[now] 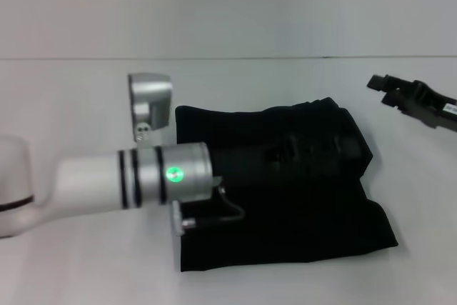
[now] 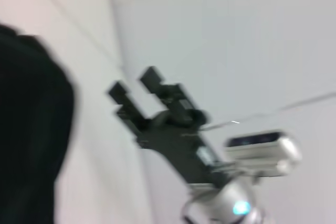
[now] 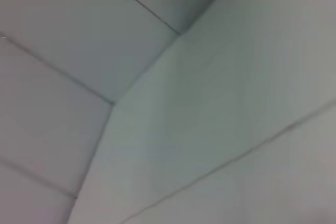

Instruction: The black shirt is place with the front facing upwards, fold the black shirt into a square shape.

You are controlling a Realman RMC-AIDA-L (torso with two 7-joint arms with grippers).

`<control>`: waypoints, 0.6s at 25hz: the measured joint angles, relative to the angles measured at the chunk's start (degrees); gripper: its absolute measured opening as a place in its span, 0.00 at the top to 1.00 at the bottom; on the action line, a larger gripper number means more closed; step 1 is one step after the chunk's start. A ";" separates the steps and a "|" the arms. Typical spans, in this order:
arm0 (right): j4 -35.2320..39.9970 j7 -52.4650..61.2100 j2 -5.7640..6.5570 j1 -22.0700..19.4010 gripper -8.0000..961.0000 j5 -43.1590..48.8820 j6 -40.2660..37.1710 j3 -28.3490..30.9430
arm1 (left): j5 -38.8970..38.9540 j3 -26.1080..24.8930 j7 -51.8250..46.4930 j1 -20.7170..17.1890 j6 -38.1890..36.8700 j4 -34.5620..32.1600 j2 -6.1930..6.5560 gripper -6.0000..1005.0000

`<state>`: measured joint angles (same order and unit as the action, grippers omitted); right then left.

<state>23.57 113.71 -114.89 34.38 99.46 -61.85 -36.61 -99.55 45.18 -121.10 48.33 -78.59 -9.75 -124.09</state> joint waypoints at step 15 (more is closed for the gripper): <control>0.87 -32.98 -2.64 2.69 0.17 5.64 -5.47 -3.43 | 1.87 -2.19 -6.27 -13.72 -3.97 -8.14 10.33 0.05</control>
<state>24.44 80.73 -117.53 37.07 105.11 -67.32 -40.04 -97.68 42.99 -127.36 34.61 -82.56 -17.89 -113.75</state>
